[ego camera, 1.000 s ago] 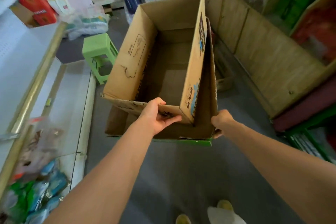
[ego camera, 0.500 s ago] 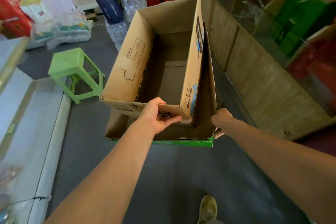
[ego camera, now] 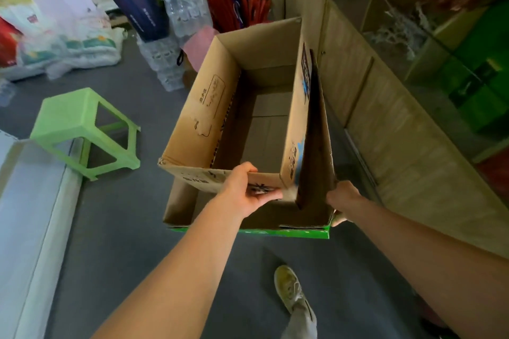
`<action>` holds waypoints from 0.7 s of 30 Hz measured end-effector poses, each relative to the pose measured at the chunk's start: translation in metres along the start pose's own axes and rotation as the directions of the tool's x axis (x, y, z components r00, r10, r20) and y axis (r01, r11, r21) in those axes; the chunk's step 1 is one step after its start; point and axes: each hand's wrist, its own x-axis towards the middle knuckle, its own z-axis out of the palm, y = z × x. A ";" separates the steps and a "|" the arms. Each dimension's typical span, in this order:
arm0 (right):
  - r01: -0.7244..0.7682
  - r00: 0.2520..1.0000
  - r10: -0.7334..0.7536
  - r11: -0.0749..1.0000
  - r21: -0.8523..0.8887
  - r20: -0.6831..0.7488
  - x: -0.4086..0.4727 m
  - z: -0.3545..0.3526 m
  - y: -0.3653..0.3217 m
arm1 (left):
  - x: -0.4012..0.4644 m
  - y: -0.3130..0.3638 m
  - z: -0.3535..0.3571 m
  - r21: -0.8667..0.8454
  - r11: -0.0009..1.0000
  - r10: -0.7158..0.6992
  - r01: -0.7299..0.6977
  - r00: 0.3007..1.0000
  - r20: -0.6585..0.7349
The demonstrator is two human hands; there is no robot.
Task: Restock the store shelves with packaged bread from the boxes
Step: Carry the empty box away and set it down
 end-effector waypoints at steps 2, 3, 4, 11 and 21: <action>-0.006 1.000 0.005 1.000 -0.019 -0.015 0.035 -0.008 -0.018 | 0.030 0.016 0.019 0.019 1.000 -0.024 0.024 1.000 -0.012; -0.013 1.000 0.013 1.000 -0.024 -0.013 0.051 -0.011 -0.024 | 0.044 0.022 0.028 0.022 0.999 -0.033 0.033 0.999 -0.030; -0.020 1.000 0.020 1.000 -0.020 -0.004 0.068 -0.014 -0.030 | 0.058 0.027 0.037 0.022 0.999 -0.040 0.041 0.998 -0.040; -0.049 0.999 0.049 0.996 -0.073 -0.001 0.175 -0.026 -0.051 | 0.150 0.042 0.088 -0.008 0.997 -0.080 0.080 0.990 -0.118; -0.075 0.993 0.088 0.985 -0.152 0.079 0.313 -0.063 -0.022 | 0.265 -0.016 0.146 -0.092 0.992 -0.113 0.090 0.955 -0.276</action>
